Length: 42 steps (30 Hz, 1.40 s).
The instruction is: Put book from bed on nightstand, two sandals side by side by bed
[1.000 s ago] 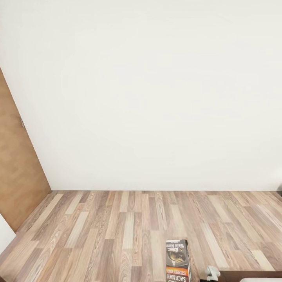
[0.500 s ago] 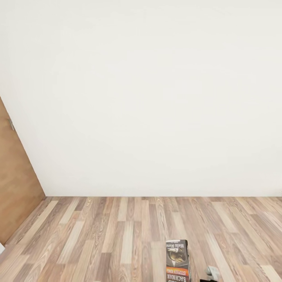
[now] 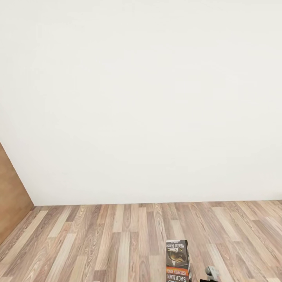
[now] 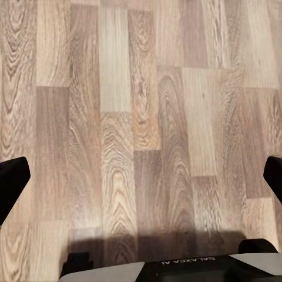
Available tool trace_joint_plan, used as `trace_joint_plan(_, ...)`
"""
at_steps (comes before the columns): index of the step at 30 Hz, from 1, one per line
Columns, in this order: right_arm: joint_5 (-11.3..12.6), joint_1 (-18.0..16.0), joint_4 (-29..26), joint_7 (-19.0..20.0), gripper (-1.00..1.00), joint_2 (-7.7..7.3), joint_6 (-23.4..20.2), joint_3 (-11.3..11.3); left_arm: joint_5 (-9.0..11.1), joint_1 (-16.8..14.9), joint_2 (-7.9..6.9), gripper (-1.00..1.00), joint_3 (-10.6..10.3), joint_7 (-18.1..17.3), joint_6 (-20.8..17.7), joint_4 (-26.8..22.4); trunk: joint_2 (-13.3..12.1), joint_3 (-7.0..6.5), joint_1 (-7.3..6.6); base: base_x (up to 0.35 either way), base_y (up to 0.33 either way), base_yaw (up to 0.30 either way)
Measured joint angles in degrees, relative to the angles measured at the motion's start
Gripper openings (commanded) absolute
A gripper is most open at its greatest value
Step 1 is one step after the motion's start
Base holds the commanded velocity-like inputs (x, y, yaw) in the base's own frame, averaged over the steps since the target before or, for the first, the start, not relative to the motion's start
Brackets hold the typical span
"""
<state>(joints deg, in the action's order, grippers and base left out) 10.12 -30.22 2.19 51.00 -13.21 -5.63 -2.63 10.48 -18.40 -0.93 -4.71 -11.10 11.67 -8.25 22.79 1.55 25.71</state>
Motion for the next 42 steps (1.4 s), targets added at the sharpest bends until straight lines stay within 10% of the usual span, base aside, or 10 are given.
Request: trace_joint_plan(42,0.0,0.0,0.0,0.0,-1.00,0.02,0.0,0.0,0.0,0.0,0.00,1.00,0.0,0.0,0.0,0.0,0.0,0.00,0.00,0.328,0.000,0.000)
